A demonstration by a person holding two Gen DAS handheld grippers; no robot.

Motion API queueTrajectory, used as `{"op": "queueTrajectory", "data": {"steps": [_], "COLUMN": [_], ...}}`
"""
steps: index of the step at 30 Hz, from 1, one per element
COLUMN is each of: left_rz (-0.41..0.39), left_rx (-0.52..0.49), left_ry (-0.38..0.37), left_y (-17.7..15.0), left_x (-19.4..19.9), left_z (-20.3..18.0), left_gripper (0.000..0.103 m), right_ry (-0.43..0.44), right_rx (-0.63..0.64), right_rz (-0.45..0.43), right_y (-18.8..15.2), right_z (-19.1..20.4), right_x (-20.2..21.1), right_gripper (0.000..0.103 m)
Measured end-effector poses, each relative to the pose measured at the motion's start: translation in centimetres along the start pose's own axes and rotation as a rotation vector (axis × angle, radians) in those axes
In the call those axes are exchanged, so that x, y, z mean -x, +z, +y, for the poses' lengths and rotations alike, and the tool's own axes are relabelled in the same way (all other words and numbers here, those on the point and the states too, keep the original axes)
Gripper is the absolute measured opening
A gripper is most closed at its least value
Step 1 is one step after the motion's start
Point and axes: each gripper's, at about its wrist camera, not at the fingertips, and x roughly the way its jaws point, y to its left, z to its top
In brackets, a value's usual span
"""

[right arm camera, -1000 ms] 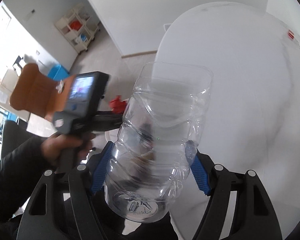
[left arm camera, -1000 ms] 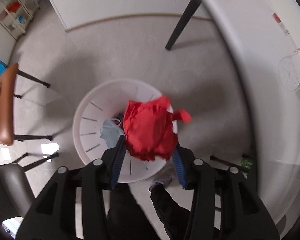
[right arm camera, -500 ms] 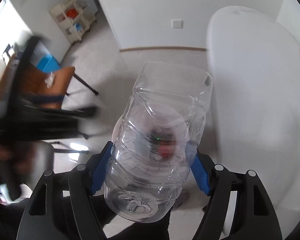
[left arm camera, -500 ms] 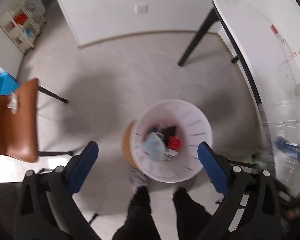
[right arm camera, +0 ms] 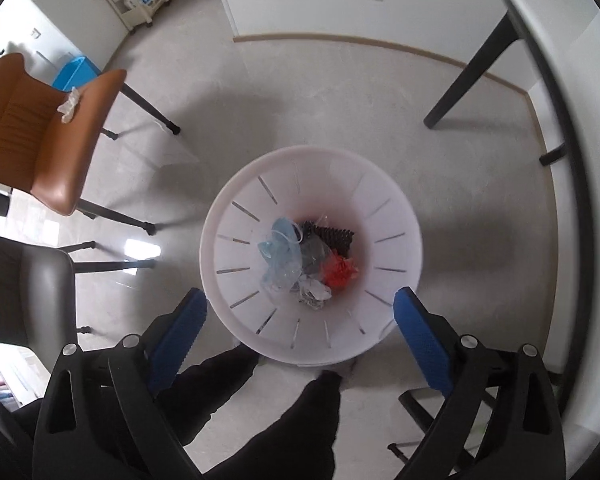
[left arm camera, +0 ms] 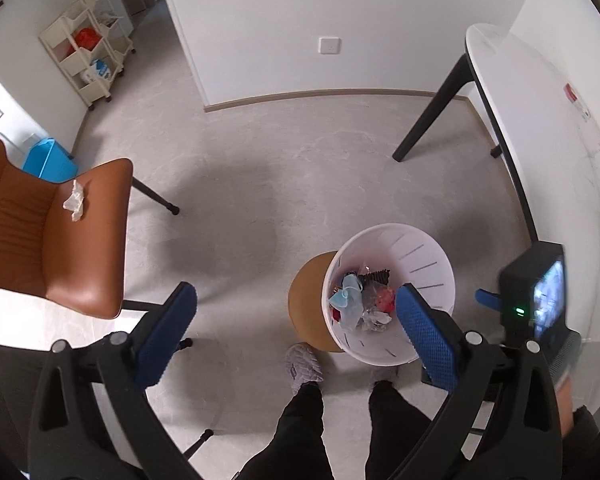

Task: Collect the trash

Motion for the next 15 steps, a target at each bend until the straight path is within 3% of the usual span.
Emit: {"op": "queueTrajectory", "data": {"steps": [5, 11, 15], "left_rz": [-0.036, -0.197, -0.297], "left_rx": [0.074, 0.160, 0.208], "left_ry": [0.001, 0.009, 0.048], "left_y": [0.7, 2.4, 3.7], "left_x": [3.7, 11.2, 15.5], "left_z": [-1.0, -3.2, -4.4], "left_gripper": [0.095, 0.095, 0.095], "right_ry": [0.007, 0.029, 0.032], "right_rx": [0.011, 0.024, 0.054], "right_rz": [-0.089, -0.229, -0.375], "right_y": [0.8, 2.1, 3.2], "right_z": [-0.9, -3.1, -5.1], "right_x": [6.1, 16.1, 23.1], "right_gripper": [0.100, 0.100, 0.100]}}
